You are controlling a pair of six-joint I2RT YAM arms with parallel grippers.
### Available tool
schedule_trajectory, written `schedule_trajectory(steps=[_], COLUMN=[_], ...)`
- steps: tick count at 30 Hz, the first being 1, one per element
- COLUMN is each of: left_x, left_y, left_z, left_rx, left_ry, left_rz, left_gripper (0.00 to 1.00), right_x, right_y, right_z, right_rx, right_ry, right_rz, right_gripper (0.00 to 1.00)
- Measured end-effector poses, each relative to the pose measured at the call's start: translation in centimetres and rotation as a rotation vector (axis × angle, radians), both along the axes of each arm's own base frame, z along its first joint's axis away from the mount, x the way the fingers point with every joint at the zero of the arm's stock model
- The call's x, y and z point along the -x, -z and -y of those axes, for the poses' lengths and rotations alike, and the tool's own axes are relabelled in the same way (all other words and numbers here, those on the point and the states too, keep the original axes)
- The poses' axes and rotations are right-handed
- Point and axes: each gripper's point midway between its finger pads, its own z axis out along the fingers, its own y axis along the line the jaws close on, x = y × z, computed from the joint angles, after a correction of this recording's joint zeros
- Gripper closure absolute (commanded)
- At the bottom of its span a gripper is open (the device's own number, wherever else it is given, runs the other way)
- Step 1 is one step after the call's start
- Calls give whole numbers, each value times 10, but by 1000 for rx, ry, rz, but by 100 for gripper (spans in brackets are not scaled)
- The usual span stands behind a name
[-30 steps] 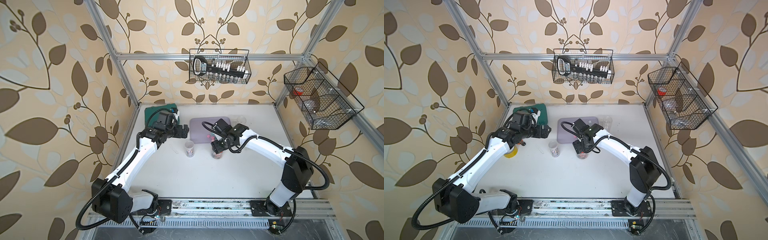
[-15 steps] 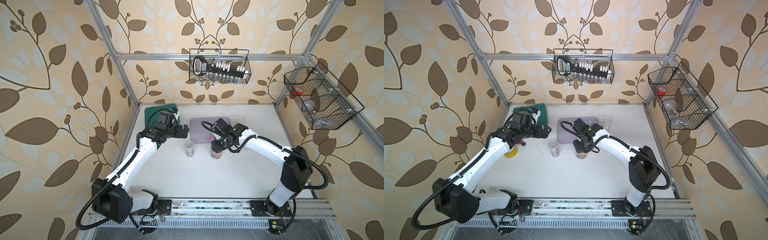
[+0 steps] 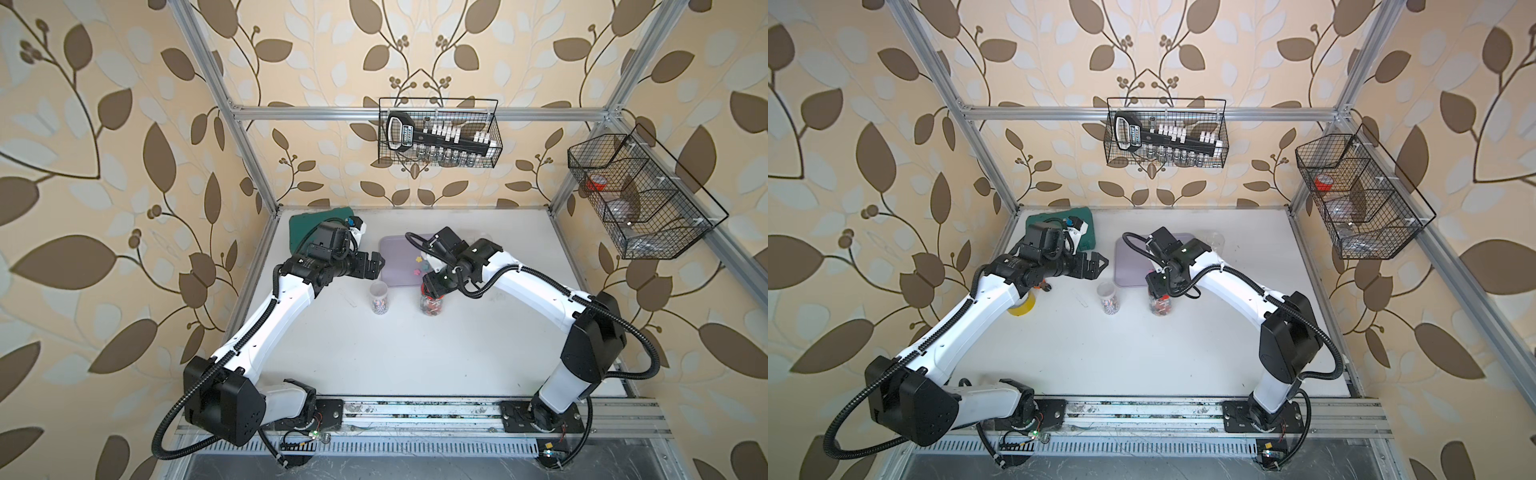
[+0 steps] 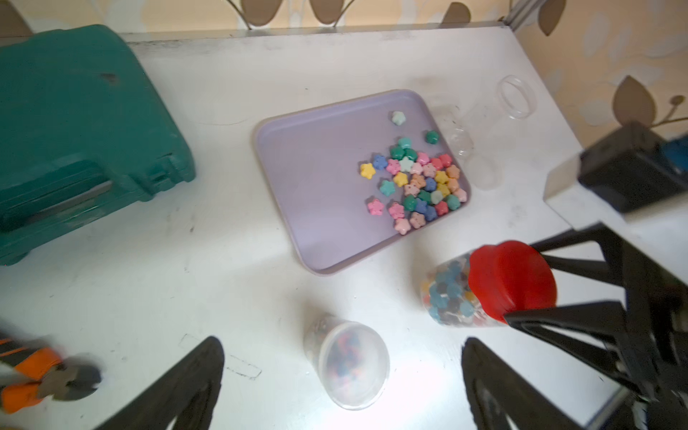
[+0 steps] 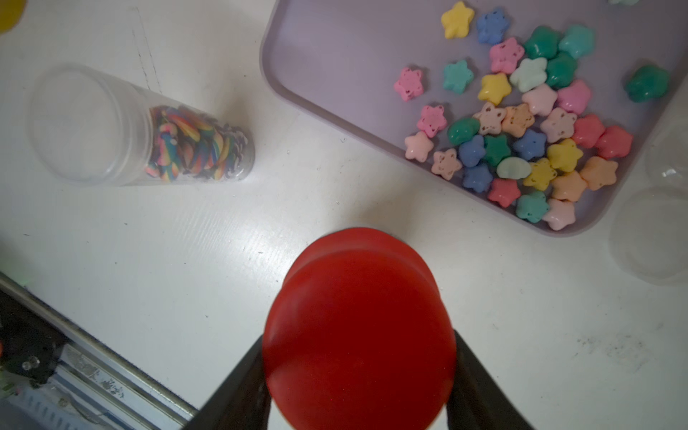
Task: Pour the candies out of the jar
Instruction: Pick up the jar from the center of the board.
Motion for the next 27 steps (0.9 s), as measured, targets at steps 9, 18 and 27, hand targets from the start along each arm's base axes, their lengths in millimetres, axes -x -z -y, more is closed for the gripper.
schedule_trajectory(steps=[9, 18, 27], left_x=[53, 79, 82], left_y=[-33, -43, -45], left_z=[50, 77, 81], left_rx=[229, 395, 407], left_ry=[388, 642, 715], left_rz=[56, -7, 28], left_gripper=[1, 1, 1], right_x=[-19, -4, 9], right_y=[-80, -121, -141], right_z=[31, 20, 11], right_rx=[-236, -439, -571], right_ry=[35, -47, -104], right_rz=[53, 17, -35], right_gripper=[68, 71, 73])
